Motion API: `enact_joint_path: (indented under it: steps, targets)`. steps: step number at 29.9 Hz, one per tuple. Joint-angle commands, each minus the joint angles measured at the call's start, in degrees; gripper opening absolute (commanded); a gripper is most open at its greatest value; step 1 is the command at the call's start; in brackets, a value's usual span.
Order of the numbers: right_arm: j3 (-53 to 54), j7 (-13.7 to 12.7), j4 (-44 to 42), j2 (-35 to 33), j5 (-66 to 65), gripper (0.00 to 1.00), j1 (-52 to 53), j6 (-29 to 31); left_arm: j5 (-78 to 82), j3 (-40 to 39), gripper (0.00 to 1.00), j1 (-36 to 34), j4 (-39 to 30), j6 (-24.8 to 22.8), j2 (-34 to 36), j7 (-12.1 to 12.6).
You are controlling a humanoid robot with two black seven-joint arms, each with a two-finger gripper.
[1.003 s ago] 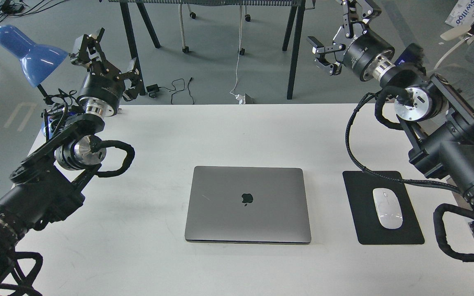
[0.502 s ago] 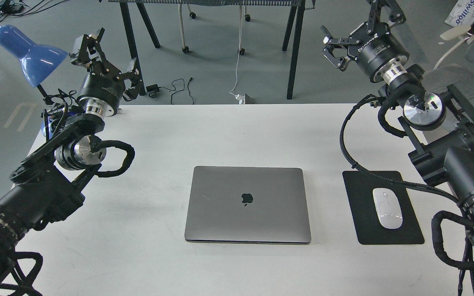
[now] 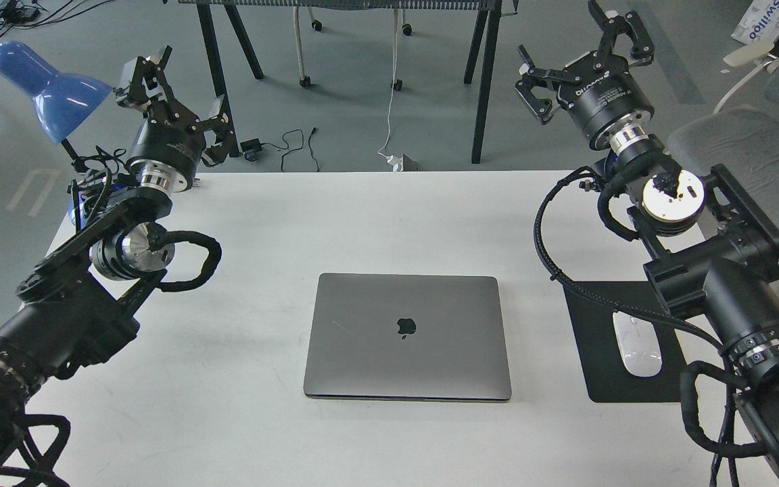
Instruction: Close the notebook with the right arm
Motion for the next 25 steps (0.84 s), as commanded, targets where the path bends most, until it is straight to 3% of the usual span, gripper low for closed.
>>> enact_joint_path:
  steps: [1,25]
  targets:
    - [-2.6,0.2,-0.1,-0.3,-0.9,1.0,-0.1,0.1,0.0,0.0,1.0,0.0,0.0,0.0,0.0,0.0]
    - [-8.7,0.4,0.0,-2.0,-0.9,1.0,-1.1,-1.1,0.0,0.0,1.0,0.0,0.0,0.0,0.0,0.0]
